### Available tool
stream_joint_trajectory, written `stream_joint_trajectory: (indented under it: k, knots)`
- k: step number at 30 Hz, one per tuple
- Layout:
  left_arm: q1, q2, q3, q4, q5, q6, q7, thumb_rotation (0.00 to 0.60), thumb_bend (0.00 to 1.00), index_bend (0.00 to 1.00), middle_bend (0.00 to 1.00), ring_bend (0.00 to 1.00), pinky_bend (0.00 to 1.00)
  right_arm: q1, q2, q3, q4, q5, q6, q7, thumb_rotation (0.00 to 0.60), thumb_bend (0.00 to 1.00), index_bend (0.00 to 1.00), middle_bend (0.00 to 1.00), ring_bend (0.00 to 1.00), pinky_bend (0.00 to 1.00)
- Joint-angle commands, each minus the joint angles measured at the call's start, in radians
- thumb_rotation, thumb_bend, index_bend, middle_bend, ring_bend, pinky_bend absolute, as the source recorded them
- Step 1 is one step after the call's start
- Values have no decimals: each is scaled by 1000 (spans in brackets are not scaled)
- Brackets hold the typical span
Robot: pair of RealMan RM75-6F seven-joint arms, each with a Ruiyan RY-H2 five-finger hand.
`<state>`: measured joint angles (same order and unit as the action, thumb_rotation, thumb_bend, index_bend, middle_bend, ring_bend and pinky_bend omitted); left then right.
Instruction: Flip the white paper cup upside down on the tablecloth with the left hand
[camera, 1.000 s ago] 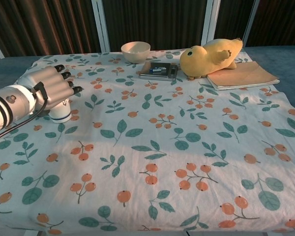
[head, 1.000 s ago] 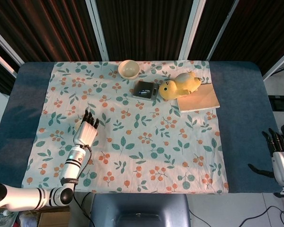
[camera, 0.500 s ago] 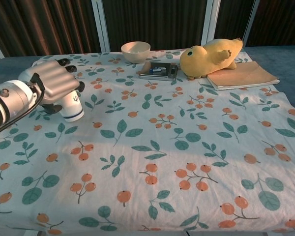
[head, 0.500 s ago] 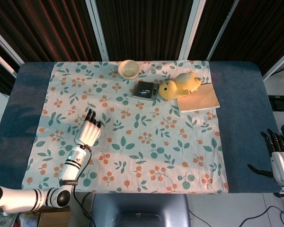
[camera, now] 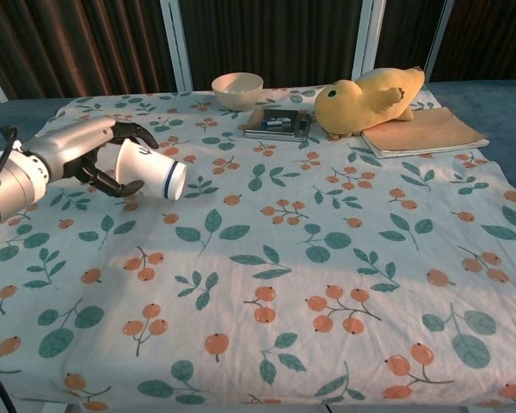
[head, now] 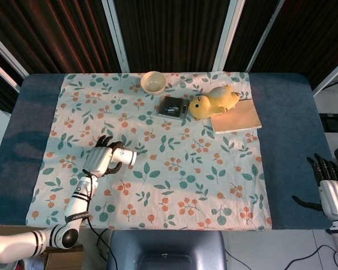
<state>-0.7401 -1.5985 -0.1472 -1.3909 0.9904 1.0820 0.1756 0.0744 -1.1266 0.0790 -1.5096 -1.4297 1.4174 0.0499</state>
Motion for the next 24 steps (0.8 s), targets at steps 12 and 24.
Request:
stream_joint_trajectory:
  k: [12,24]
  knots:
    - [74,-18,-12,153,123,-147,-226,600,381,0,2,0,0,-2,3,-1,0,2,3,1,533,0,0,0,0,0]
    - [57,137,31,-68,147,-33,278,600,342,0,0,0,0,0,0,-1,-3,0,3,-10,533,0,0,0,0,0]
